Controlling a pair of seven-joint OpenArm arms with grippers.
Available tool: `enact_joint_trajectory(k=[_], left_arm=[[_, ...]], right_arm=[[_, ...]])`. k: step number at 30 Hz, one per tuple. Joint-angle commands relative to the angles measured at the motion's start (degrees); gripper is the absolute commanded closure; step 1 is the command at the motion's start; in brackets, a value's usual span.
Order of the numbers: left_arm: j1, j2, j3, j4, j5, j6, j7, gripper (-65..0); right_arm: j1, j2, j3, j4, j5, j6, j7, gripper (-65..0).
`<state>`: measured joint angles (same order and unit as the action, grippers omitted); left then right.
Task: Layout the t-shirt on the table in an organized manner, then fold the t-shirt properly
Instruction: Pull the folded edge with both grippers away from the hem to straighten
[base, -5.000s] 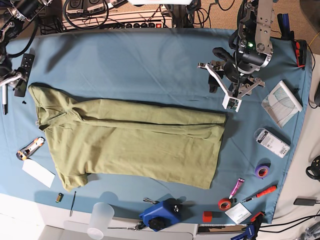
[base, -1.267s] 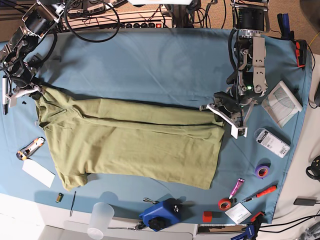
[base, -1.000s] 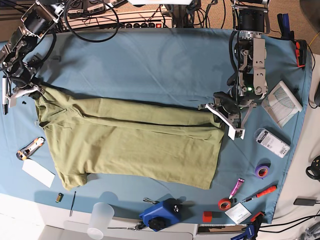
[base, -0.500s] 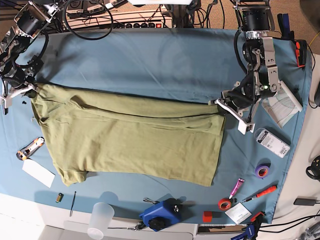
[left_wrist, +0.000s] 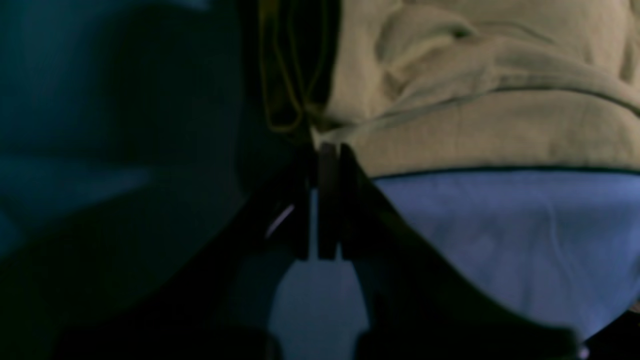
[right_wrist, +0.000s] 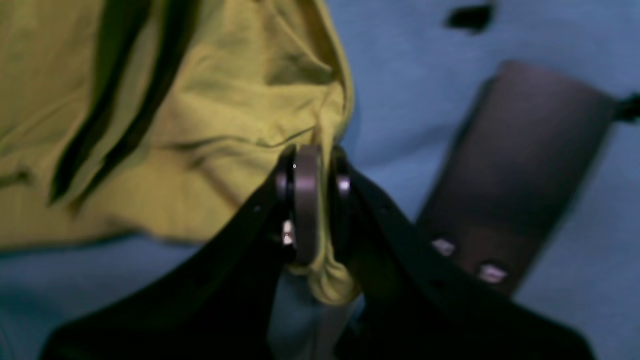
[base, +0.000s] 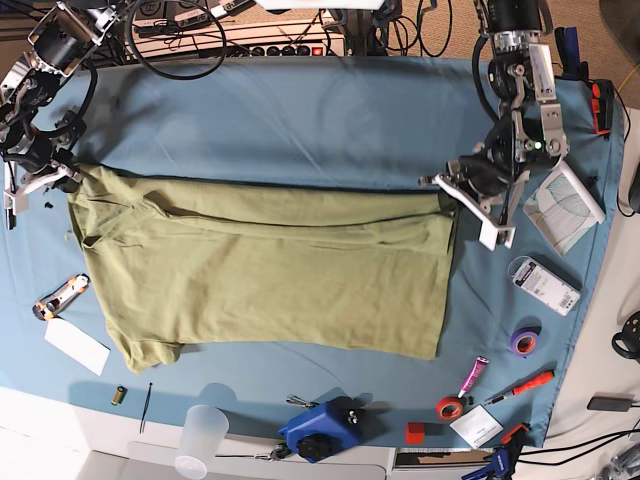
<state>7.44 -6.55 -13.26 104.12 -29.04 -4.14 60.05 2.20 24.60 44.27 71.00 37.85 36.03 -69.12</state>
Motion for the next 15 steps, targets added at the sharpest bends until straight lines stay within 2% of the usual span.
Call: enact_joint_trajectory(k=[1, 7, 11, 15], left_arm=[[0.0, -0.3, -0.2, 1.7, -0.6, -0.1, 0.0, 0.0], [3.2, -0.7, -0.2, 5.9, 1.5, 0.0, 0.4, 0.0], [4.8, -3.7, -0.2, 7.2, 1.6, 0.0, 0.9, 0.0], [6.9, -6.0, -0.2, 7.8, 1.6, 0.0, 1.2, 0.0]], right_arm=[[0.6, 1.6, 0.3, 1.6, 1.8, 0.7, -0.3, 0.0], [-1.9, 1.7, 0.5, 8.7, 3.3, 0.6, -1.6, 0.0], [-4.9, 1.7, 0.5, 14.1, 3.2, -0.1, -3.1, 0.0], [-7.8, 1.7, 0.5, 14.6, 3.3, -0.5, -3.1, 0.0]])
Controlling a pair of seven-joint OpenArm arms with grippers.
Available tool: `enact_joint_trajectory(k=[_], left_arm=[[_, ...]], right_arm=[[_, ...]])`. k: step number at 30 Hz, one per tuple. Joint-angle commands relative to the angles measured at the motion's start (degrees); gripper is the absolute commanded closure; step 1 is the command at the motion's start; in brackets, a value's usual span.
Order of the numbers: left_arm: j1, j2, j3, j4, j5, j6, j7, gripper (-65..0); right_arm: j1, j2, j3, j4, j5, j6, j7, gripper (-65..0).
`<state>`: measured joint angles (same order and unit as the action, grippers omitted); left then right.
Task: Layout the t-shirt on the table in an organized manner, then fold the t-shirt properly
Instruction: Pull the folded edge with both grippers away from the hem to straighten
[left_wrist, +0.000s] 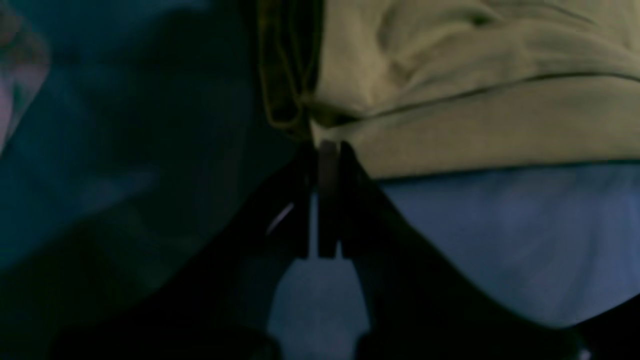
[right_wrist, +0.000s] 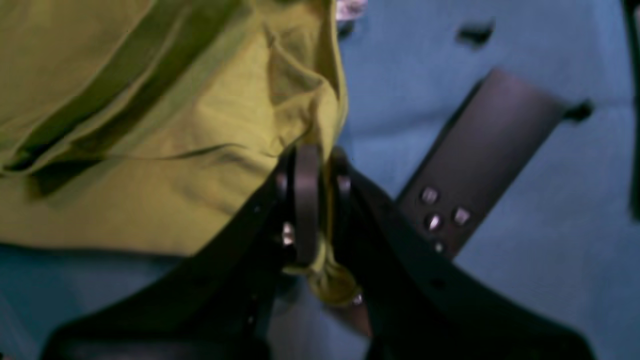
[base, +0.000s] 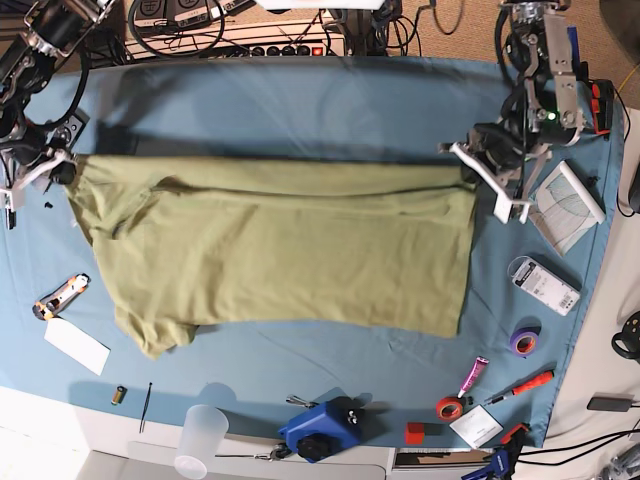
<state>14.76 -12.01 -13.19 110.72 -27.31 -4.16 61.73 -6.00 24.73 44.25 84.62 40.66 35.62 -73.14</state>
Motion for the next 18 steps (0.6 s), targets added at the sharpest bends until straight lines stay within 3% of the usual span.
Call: enact_joint_trajectory(k=[1, 8, 10, 18], left_arm=[[0.1, -0.7, -0.3, 1.5, -0.2, 0.0, 0.0, 0.0], [4.8, -2.3, -3.8, 4.5, -2.1, -0.5, 0.4, 0.0], [5.7, -2.8, -5.1, 4.8, -3.9, -2.1, 0.4, 0.0], [7.2, -3.3, -6.0, 4.7, -6.4, -2.8, 0.4, 0.0]], right_arm=[[-0.3, 1.6, 0.5, 0.9, 0.5, -0.2, 0.9, 0.0], [-5.3, 1.6, 0.5, 0.9, 4.2, -0.2, 0.8, 0.0], [-6.7, 1.6, 0.5, 0.9, 5.4, -0.2, 0.7, 0.0], [-7.9, 0.8, 0.5, 0.9, 5.4, -0.1, 0.9, 0.0]])
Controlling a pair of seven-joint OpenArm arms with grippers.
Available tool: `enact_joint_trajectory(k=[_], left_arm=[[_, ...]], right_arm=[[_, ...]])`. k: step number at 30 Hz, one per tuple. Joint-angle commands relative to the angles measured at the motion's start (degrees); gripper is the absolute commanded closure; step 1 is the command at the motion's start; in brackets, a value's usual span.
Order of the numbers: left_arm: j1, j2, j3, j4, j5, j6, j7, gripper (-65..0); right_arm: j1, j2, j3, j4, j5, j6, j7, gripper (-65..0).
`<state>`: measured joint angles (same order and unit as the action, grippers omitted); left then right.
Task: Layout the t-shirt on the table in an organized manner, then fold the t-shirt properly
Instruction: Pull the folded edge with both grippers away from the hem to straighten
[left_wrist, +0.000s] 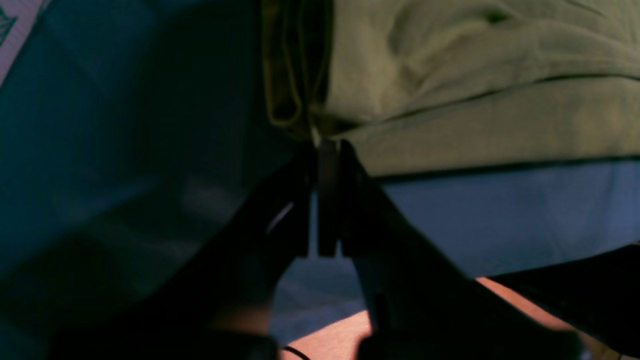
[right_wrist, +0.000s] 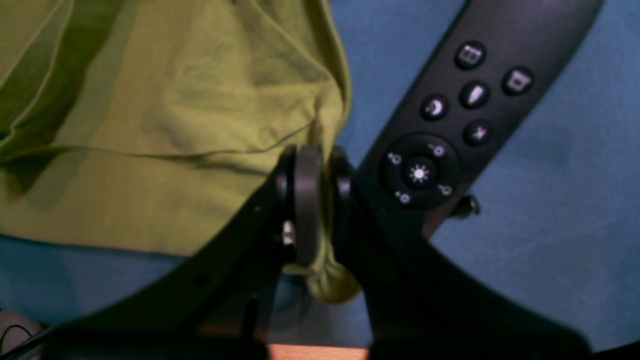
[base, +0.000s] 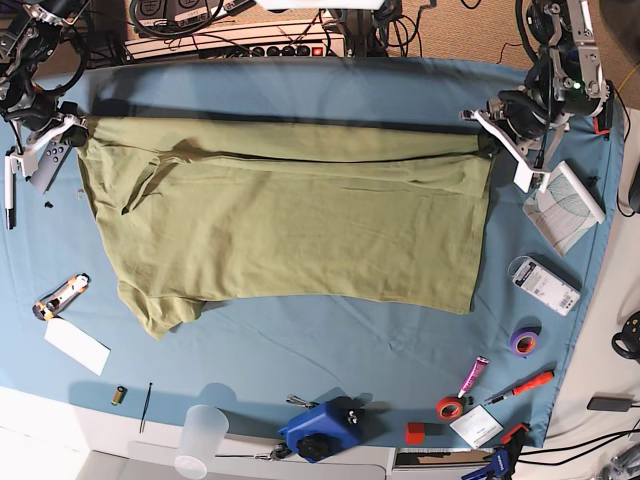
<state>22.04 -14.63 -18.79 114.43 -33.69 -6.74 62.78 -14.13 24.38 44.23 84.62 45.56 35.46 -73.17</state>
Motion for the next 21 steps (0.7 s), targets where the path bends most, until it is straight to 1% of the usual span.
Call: enact_joint_trajectory(k=[1, 3, 5, 6, 9, 10, 11, 12, 14, 17, 21], left_arm=[[0.0, -0.6, -0.4, 1.0, 0.0, -0.5, -0.8, 0.0], [0.0, -0.6, -0.4, 1.0, 0.0, -0.4, -0.9, 0.0], [0.0, -0.6, -0.4, 1.0, 0.0, -0.4, -0.9, 0.0], [0.0, -0.6, -0.4, 1.0, 0.1, -0.4, -0.9, -3.2], [0.0, -0.6, -0.4, 1.0, 1.3, -0.4, -1.3, -20.4], [0.0, -0.6, -0.4, 1.0, 2.1, -0.4, -1.3, -24.5], [0.0, -0.6, -0.4, 1.0, 2.4, -0.4, -1.2, -27.3], [0.0, -0.6, -0.4, 1.0, 2.5, -0.4, -1.2, -28.7], [0.0, -0.6, -0.4, 1.0, 3.6, -0.4, -1.2, -28.8], [0.0, -0.6, -0.4, 1.7, 5.5, -0.4, -0.4, -28.8], [0.0, -0.6, -0.4, 5.3, 8.9, -0.4, 0.5, -28.8]], right_arm=[[0.2, 1.0, 0.5, 0.9, 0.5, 0.0, 1.2, 0.0], [0.2, 0.6, 0.5, 0.9, 0.5, 0.1, 0.9, 0.0], [0.2, 0.3, 0.5, 0.9, 0.5, 1.4, 0.5, 0.0], [0.2, 0.2, 0.5, 0.9, 0.5, 2.5, 0.2, -1.3], [0.2, 0.2, 0.5, 0.9, 0.5, 4.1, -1.8, -16.0], [0.2, 0.2, 0.5, 0.9, 0.5, 4.1, -2.3, -20.4], [0.2, 0.2, 0.5, 0.9, 0.5, 4.1, -2.9, -23.0], [0.2, 0.3, 0.5, 0.9, 0.5, 4.0, -3.8, -23.3], [0.2, 0.4, 0.5, 0.9, 0.5, 3.7, -5.1, -23.3], [0.2, 0.4, 0.5, 0.9, 0.9, 3.7, -5.2, -23.3], [0.2, 0.4, 2.5, 1.1, 7.2, 3.7, -5.3, -23.3]])
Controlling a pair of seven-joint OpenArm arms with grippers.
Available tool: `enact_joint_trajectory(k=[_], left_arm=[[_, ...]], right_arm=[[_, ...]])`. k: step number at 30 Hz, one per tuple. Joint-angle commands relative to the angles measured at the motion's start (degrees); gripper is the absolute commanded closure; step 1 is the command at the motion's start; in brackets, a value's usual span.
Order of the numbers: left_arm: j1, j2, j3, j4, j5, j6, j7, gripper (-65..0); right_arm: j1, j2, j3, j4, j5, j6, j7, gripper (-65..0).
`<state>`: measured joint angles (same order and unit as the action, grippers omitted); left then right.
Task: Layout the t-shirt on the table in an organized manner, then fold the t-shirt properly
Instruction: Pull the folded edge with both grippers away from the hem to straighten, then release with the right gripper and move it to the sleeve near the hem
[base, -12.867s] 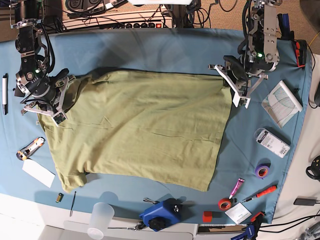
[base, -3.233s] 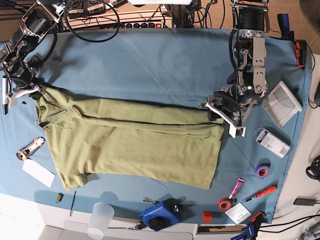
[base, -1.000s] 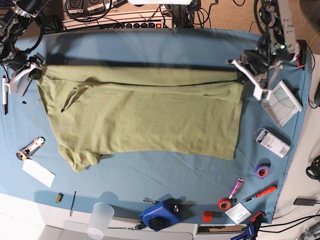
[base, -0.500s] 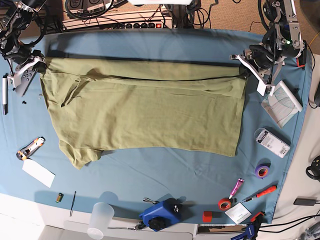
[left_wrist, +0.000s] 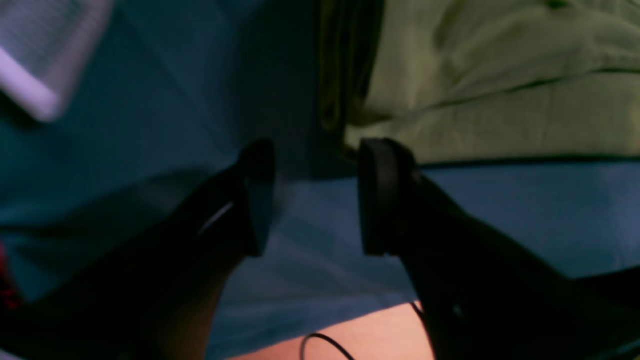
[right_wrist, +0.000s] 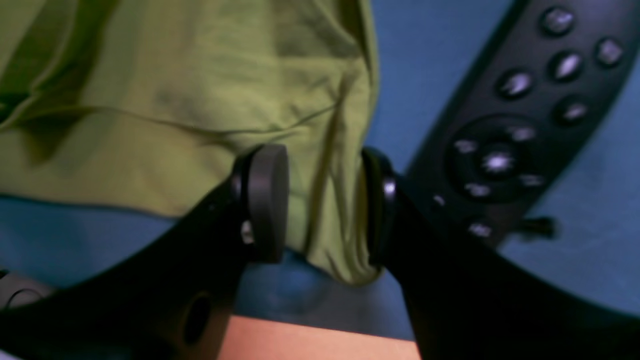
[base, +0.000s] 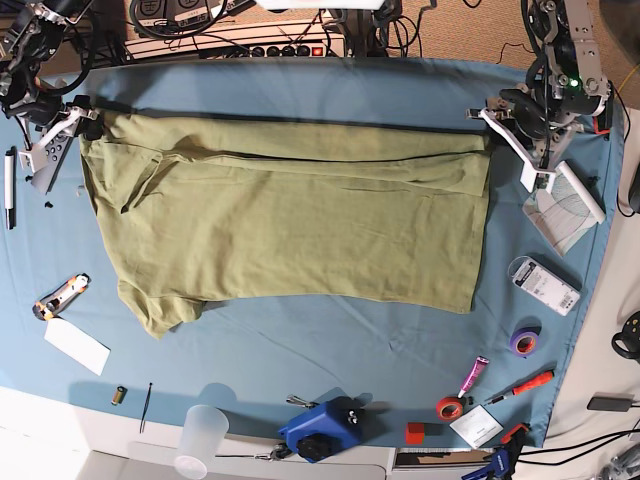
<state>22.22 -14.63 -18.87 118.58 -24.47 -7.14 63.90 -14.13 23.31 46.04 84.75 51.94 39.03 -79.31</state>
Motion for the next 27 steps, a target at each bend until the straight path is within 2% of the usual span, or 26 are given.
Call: enact_joint_trajectory(k=[1, 5, 8, 11, 13, 16, 19, 22, 27], left_arm=[[-0.2, -0.6, -0.3, 2.5, 0.6, 0.0, -0.7, -28.8], [-0.2, -0.7, -0.3, 6.9, 0.9, 0.4, -2.4, -28.8], [-0.2, -0.7, -0.3, 7.6, 0.9, -0.2, -8.6, -28.7], [-0.8, -1.0, -0.3, 7.6, 1.3, -0.4, -13.9, -28.3], [-1.9, -1.5, -0.3, 7.3, 3.5, -0.2, -15.3, -28.3], [-3.7, -2.2, -0.3, 6.6, 7.6, 0.1, -15.3, -28.3], [-4.1, -2.4, -0.3, 6.6, 8.9, 2.2, -15.3, -28.3], [-4.0, -2.4, -0.3, 6.6, 8.9, 2.1, -14.8, -28.3], [-4.0, -2.4, -0.3, 6.6, 8.9, 2.1, -14.8, -28.3]], right_arm=[[0.3, 1.4, 1.8, 1.4, 1.8, 0.2, 0.8, -23.3], [2.0, 1.4, 8.1, 5.1, 2.5, 0.2, 1.8, -23.3], [5.2, 1.5, 11.7, 7.7, 2.4, 0.2, 6.0, -23.2], [9.8, 2.2, 10.6, 7.8, -1.4, 0.1, 8.8, -23.2], [13.0, 3.2, 6.7, 7.6, -7.0, -0.3, 9.7, -23.2], [17.0, 4.5, -2.2, 6.1, -15.9, -2.9, 17.0, -23.2], [21.6, 6.1, -12.2, 2.8, -24.5, -7.5, 22.3, -23.2], [27.6, 6.7, -20.8, -2.6, -28.9, -10.4, 24.7, -23.2], [39.3, 6.7, -29.9, -17.0, -32.5, -10.8, 28.1, -23.2]])
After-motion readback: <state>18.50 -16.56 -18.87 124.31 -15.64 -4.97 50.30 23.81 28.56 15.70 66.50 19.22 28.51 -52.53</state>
